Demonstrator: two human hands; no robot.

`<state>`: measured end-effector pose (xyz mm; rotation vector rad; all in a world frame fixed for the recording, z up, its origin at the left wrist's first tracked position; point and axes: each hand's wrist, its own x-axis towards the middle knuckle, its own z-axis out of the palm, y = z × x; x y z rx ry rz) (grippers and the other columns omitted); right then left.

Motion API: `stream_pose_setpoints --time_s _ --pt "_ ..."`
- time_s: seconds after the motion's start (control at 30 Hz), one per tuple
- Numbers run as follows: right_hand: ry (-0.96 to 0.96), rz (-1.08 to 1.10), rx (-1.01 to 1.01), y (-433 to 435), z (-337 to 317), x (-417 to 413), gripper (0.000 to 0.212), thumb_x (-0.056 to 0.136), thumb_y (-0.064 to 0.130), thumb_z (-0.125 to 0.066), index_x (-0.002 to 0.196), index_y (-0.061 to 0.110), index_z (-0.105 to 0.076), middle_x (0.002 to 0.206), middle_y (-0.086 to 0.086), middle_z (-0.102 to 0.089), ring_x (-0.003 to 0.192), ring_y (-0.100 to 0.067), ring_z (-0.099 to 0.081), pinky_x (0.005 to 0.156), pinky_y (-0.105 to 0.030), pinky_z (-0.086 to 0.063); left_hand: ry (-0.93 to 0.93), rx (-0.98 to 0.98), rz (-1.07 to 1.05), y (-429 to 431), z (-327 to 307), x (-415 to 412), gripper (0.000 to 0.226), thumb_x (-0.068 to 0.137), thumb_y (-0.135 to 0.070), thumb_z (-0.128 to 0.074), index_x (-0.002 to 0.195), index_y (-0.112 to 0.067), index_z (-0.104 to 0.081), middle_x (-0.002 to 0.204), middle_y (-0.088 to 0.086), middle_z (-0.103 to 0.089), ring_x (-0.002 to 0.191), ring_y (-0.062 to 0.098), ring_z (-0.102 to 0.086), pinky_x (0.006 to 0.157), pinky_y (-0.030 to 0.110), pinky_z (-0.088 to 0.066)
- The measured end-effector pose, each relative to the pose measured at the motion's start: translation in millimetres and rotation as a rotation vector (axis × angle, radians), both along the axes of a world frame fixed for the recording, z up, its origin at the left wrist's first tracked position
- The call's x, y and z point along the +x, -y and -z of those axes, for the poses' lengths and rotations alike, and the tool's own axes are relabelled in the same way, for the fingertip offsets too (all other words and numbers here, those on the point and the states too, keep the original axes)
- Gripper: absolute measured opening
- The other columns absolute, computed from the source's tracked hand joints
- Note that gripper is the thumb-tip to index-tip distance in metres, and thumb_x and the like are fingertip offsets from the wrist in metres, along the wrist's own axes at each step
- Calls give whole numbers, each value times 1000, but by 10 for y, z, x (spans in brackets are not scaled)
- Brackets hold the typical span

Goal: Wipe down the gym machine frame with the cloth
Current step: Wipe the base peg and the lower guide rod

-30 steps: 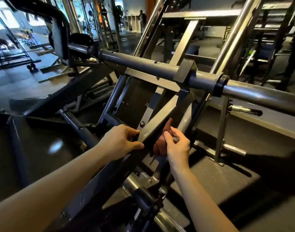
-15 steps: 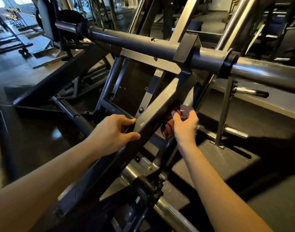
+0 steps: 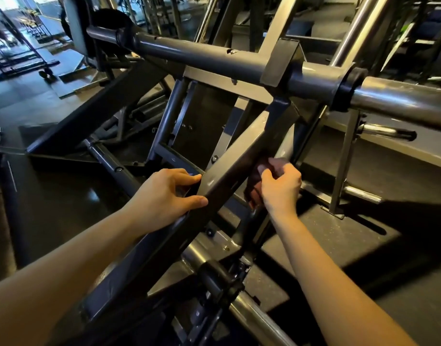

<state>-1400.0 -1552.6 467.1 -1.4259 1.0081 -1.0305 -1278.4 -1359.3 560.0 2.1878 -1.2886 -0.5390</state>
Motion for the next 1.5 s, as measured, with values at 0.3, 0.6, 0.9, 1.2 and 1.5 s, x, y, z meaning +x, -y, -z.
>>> stream_pose_setpoints --time_s 0.3,0.6,0.9,1.2,1.5 --pt "0 -221 -266 -713 184 -159 13 91 9 -72 99 19 -73 95 11 -69 95 -1 -65 89 -19 -53 20 -18 -44 7 35 -33 48 87 -36 -76 134 -33 -65 107 -15 -68 105 2 -64 102 41 -51" --pt "18 -125 -187 -520 92 -73 15 95 12 -65 106 23 -69 102 5 -69 99 -7 -67 92 -37 -57 18 -9 -50 18 30 -33 47 87 -35 -76 133 -31 -66 106 -17 -68 107 1 -64 104 40 -50" --pt "-3 -43 -309 408 -311 -3 19 97 10 -63 115 18 -66 107 8 -65 97 4 -62 91 -26 -56 31 0 -58 15 22 -49 50 87 -37 -76 135 -33 -64 109 -23 -66 109 -2 -62 102 37 -51" --pt "-67 -38 -239 -77 -72 -44 24 99 10 -62 121 17 -68 115 6 -65 103 2 -60 89 -6 -44 45 -4 -52 18 19 -70 46 88 -35 -75 133 -35 -64 109 -23 -65 107 -3 -63 98 32 -51" --pt "-274 86 -203 972 -334 74 26 98 15 -63 124 20 -67 123 1 -66 116 -15 -61 104 -35 -50 24 0 -45 14 28 -40 46 88 -38 -74 132 -40 -61 110 -26 -63 108 -3 -61 98 37 -52"
